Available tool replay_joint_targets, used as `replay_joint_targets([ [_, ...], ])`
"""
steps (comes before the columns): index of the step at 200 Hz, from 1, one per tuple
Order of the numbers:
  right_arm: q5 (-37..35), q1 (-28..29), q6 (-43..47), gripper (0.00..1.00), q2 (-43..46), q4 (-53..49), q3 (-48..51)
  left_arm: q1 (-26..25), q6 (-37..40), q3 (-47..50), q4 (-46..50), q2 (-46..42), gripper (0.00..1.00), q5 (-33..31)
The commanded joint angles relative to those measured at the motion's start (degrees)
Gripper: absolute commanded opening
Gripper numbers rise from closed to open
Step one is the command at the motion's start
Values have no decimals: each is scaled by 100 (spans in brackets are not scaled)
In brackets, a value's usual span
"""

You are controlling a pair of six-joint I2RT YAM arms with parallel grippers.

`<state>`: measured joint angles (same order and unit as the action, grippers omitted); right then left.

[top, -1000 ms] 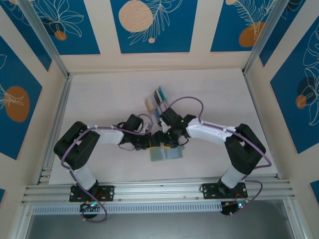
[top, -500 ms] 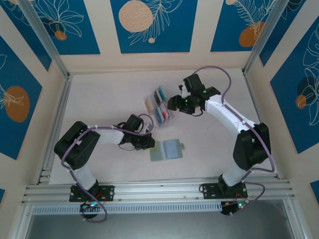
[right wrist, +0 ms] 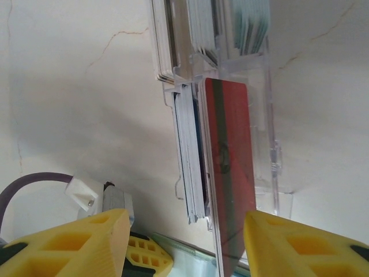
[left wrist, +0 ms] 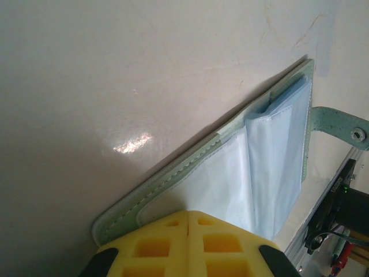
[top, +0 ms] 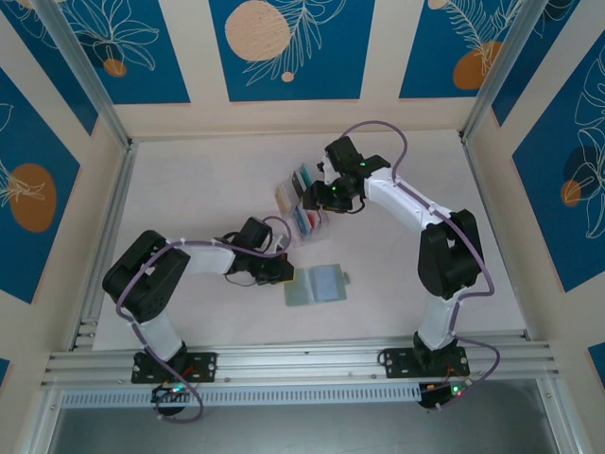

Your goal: Put the credit cards into the card holder

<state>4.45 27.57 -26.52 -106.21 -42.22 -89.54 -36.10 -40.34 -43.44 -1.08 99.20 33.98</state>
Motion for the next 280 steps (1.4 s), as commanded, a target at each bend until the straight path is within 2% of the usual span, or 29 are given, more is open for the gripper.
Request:
replay_joint_targets([
  [1, 181, 20, 155, 55, -178, -218, -231, -51, 79, 99, 214, 140, 0, -242],
  [101, 827, -40, 191, 50, -220, -41, -252, -49, 35, 152, 149, 126, 0, -251],
  [280, 724, -178, 243, 30, -312, -233, -389, -50, -19, 184, 65, 201, 0, -238],
])
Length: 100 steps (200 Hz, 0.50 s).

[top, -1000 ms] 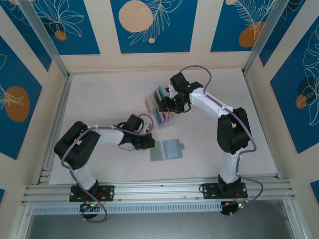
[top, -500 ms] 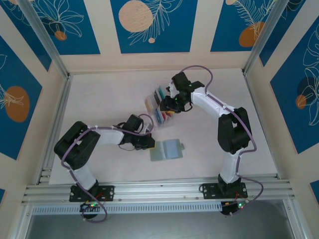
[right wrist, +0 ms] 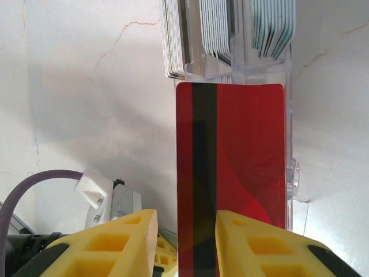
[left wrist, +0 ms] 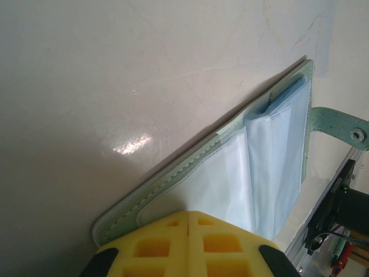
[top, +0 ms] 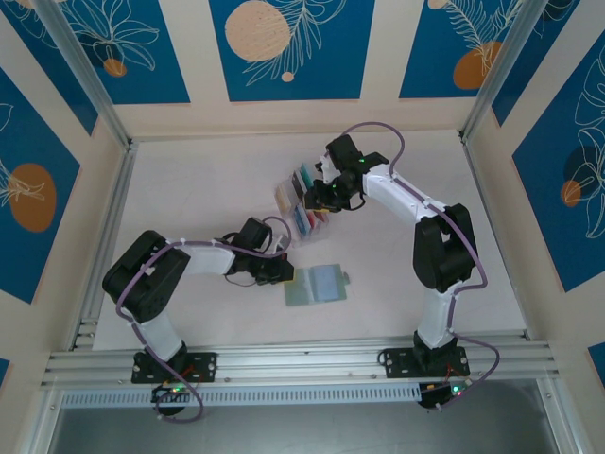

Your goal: Put the credit cards into the card holder

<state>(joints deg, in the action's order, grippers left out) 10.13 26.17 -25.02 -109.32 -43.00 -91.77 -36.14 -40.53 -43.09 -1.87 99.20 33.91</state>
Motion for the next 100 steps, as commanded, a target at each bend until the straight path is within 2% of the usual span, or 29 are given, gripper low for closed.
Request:
replay_joint_targets([
  [1, 156, -40, 93, 30, -2, -155, -166, -44, 1, 146, 143, 203, 0, -234],
  [100, 127, -86, 168, 17, 75, -251, -186, -43, -12, 126, 124, 260, 0, -224],
])
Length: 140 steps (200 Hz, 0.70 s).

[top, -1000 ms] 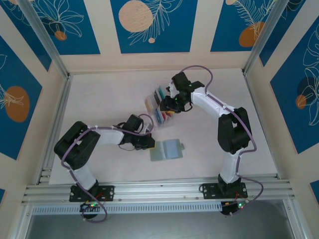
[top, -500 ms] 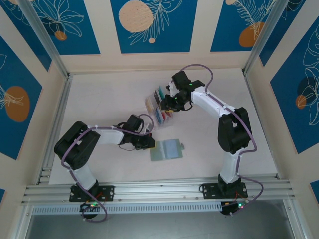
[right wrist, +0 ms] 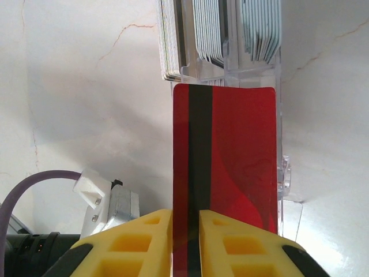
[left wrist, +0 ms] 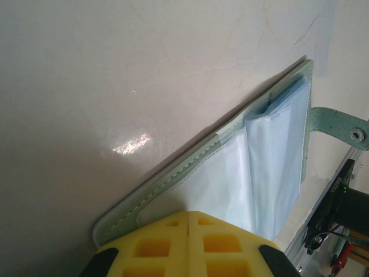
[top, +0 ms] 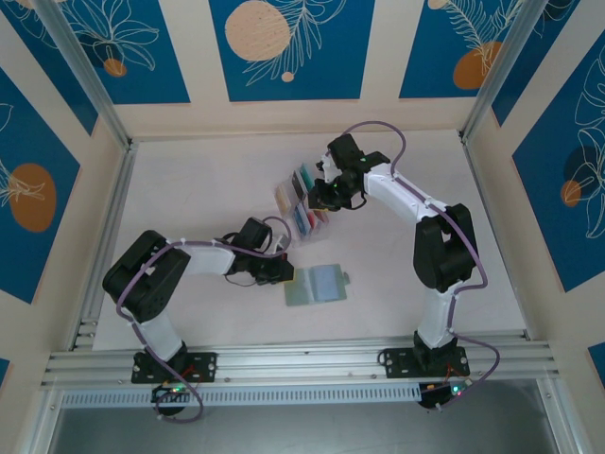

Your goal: Put the credit cards into the card holder

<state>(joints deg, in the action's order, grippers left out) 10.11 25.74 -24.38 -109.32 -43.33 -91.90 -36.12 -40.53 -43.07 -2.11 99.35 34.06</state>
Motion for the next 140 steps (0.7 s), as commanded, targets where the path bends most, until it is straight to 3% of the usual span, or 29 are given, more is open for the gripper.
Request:
replay_joint_targets([
  [1, 131, -42, 107, 17, 72, -223, -181, -45, -14, 123, 149, 248, 0, -237],
  [140, -614, -92, 223, 8, 178, -672, -388, -45, -31, 109, 121, 306, 0, -233],
])
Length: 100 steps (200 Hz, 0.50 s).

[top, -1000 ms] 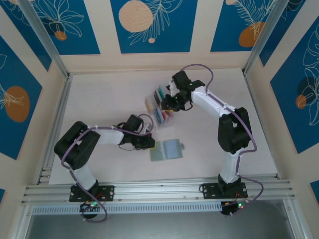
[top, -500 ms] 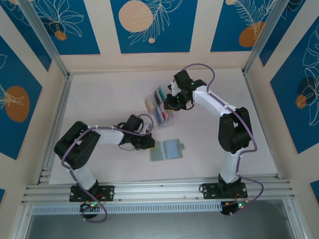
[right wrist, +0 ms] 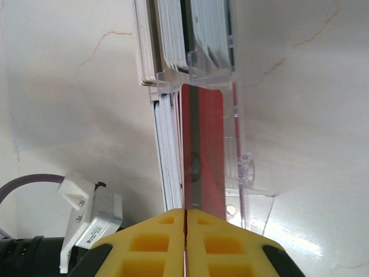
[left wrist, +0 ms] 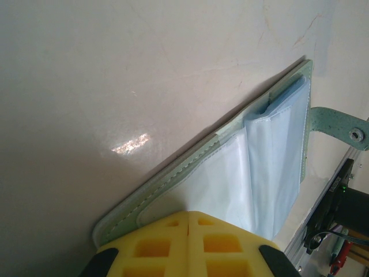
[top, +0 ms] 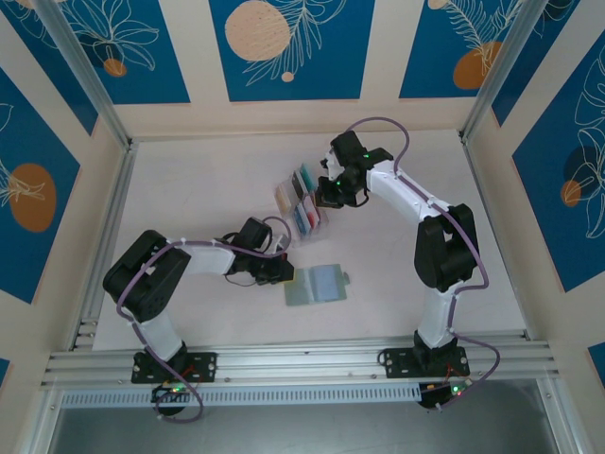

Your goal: Put the credit cards into the card holder

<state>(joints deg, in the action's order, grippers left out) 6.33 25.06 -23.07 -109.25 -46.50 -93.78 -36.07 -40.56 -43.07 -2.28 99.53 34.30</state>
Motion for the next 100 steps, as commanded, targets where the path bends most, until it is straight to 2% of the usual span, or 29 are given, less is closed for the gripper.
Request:
replay_joint_targets([
  [1, -250, -21, 92, 8, 170, -366, -205, -49, -30, 112, 139, 288, 0, -253],
  [40, -677, -27, 81, 9, 110, -594, -301, -52, -20, 73, 192, 235, 0, -252],
  [62, -837, -26, 73, 13, 106, -667, -318, -45, 10, 5, 286, 164, 0, -260],
  [100, -770, -36, 99, 15, 150, -667, -306, -42, -24, -10, 252, 241, 0, -244],
])
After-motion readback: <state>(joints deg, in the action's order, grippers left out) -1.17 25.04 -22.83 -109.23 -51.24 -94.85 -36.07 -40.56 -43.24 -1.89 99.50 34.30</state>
